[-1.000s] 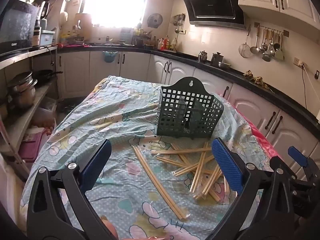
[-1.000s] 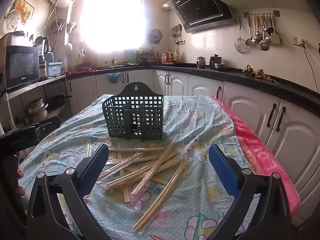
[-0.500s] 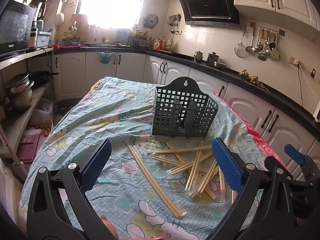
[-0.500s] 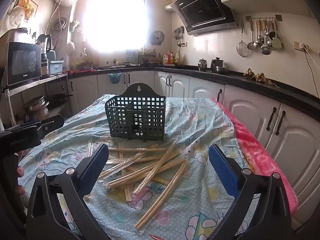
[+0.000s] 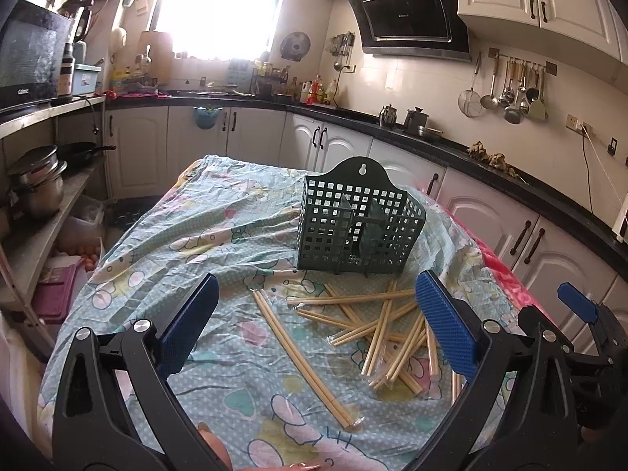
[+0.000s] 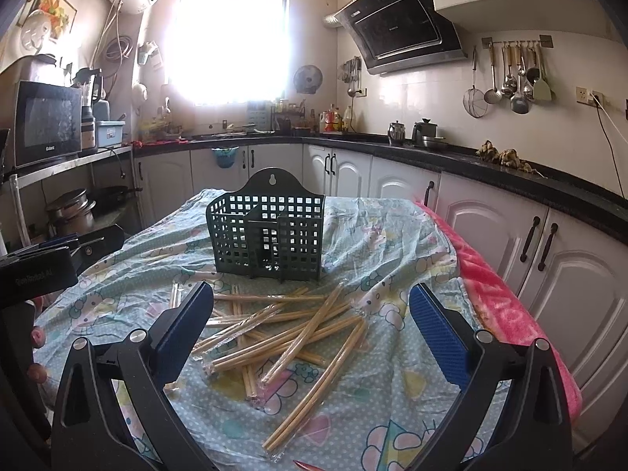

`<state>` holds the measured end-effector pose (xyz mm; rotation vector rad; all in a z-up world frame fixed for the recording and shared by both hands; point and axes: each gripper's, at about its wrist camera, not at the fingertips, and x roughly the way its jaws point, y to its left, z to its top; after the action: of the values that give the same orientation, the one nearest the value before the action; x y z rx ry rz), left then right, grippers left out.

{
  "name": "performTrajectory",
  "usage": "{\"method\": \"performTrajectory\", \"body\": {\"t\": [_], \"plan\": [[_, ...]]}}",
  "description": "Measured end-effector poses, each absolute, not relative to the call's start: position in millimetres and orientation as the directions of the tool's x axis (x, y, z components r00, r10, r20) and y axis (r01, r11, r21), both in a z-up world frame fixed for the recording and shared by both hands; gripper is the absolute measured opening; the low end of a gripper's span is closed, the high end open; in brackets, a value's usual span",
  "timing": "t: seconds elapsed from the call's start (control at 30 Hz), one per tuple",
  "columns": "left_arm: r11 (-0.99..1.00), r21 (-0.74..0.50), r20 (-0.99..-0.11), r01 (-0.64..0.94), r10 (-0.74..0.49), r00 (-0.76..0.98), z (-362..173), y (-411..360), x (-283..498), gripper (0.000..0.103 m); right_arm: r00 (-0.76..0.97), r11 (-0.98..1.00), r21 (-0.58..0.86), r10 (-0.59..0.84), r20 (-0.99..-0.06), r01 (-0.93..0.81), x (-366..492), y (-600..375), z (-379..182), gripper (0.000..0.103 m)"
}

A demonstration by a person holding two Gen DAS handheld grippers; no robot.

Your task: Organize utensils

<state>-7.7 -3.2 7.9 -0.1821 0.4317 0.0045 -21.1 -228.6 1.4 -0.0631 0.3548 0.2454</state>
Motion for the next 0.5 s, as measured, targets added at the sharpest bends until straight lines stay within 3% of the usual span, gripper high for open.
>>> {"method": "performTrajectory", "body": {"t": [0.5], "plan": [[0.984,-0.173,-0.406,-0.04,-0.034,0.913,8.9,-4.2,-8.5,0.093,0.909,0.969,-0.017,0.226,-0.349,-0.248,-22.4,-228.7,2.7,0.097]]}}
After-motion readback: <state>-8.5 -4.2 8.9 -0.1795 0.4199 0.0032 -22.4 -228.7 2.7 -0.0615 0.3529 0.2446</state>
